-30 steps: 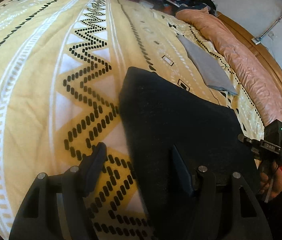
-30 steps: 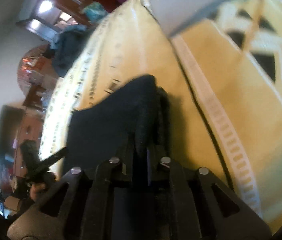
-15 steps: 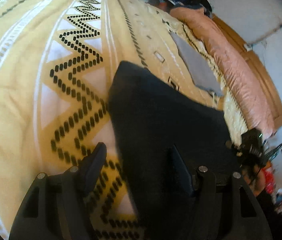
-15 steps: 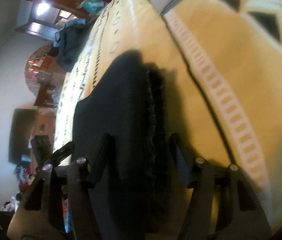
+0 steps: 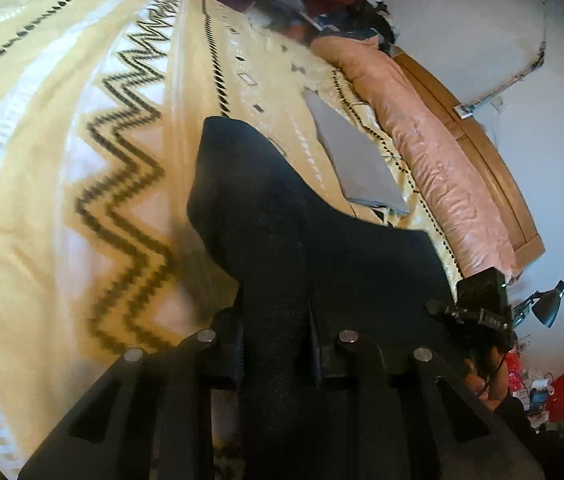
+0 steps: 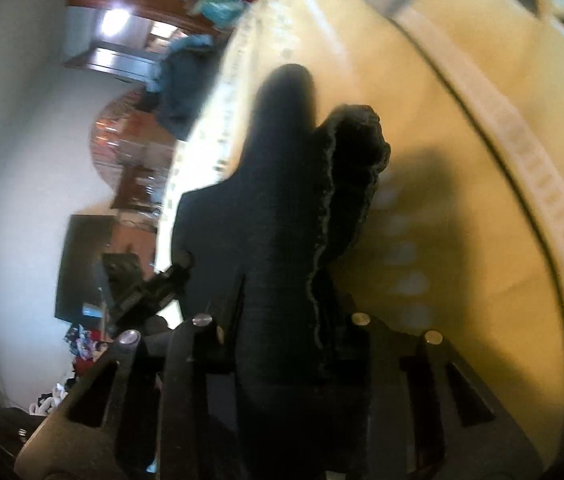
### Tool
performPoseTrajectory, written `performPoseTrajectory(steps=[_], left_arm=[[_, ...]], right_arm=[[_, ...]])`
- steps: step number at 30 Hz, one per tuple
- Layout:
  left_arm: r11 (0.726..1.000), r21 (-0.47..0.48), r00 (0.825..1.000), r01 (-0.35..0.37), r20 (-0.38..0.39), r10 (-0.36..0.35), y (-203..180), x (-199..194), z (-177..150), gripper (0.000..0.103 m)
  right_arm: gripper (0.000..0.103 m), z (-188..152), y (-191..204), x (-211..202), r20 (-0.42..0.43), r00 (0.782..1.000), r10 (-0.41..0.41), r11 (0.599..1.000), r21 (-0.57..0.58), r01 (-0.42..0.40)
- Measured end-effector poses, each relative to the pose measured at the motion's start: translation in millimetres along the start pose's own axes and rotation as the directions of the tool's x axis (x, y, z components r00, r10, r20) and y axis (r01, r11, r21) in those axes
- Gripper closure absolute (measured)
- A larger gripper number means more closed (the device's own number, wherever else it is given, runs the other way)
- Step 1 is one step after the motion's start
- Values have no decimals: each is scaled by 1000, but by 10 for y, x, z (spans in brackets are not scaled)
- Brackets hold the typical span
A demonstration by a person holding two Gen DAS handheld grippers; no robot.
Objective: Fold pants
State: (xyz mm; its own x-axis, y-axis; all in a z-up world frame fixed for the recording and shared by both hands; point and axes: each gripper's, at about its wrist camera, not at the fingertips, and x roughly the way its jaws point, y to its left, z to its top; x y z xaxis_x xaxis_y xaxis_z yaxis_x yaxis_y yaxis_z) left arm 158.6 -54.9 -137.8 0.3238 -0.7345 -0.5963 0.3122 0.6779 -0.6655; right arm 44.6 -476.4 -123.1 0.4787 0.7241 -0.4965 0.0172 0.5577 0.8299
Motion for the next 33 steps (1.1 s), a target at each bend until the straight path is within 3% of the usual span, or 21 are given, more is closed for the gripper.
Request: performPoseTrajectory(steps=[4, 8, 10, 12, 13, 14, 15, 17, 18, 20, 22, 23, 25, 26, 28, 29, 32, 33], left_arm=[[999, -22, 998, -26, 61, 27, 205, -329, 213, 78], [995, -39, 994, -95, 59, 97, 563, -488, 415, 78], [991, -58, 993, -118, 10, 118, 820, -435, 475, 76], [975, -124, 983, -183, -31, 181, 1133, -299, 459, 67], [972, -125, 980, -199, -43, 195, 1205, -242, 422, 54], [976, -110, 982, -190, -28, 188, 1205, -233, 387, 53], [972, -96, 977, -213, -11, 213, 1146, -282, 364, 53], [954, -74, 954, -289, 56, 294, 977, -478, 317, 54], [945, -43, 936, -325, 129, 327, 843, -645, 275, 54], [947, 1, 923, -322, 221, 313, 616, -876, 142, 53], [973, 63, 954, -223, 221, 205, 352, -936, -51, 53], [978, 91, 966, -187, 199, 166, 269, -900, -106, 53], [987, 140, 994, -73, 86, 61, 145, -694, -326, 53], [983, 168, 997, -75, 42, 69, 122, -577, -444, 53], [974, 189, 992, -122, -9, 126, 200, -436, -613, 54], [975, 187, 992, -120, -4, 123, 249, -439, -655, 56], [983, 136, 992, -124, 1, 125, 311, -645, -574, 62], [976, 138, 986, -168, 30, 165, 296, -779, -496, 59]], right_arm=[[73, 116, 285, 313, -43, 999, 24, 999, -35, -25], [73, 256, 348, 732, -90, 995, 42, 999, -27, -44], [73, 333, 316, 1032, -133, 989, 57, 998, -13, -59], [70, 404, 197, 1221, -143, 990, -16, 999, -32, 11], [69, 422, 123, 1278, -153, 988, -35, 999, -39, 30], [61, 437, 22, 1307, -162, 985, -61, 997, -49, 53], [61, 436, -33, 1286, -163, 985, -65, 997, -59, 56], [53, 428, 72, 1157, -141, 984, -111, 988, -120, 94], [53, 425, 167, 1057, -106, 983, -149, 978, -165, 131], [53, 388, 439, 753, 12, 977, -212, 940, -270, 208], [53, 265, 683, 526, 85, 977, -195, 914, -345, 212], [53, 191, 757, 498, 76, 983, -169, 908, -375, 186], [53, -72, 911, 571, 5, 992, -123, 884, -455, 112], [54, -180, 926, 645, -41, 993, -110, 873, -482, 77], [57, -351, 846, 876, -127, 979, -161, 856, -512, 74], [58, -392, 746, 942, -147, 971, -190, 850, -519, 87], [82, -322, 541, 898, -162, 964, -212, 869, -483, 110], [79, -267, 574, 831, -155, 961, -229, 867, -482, 129]])
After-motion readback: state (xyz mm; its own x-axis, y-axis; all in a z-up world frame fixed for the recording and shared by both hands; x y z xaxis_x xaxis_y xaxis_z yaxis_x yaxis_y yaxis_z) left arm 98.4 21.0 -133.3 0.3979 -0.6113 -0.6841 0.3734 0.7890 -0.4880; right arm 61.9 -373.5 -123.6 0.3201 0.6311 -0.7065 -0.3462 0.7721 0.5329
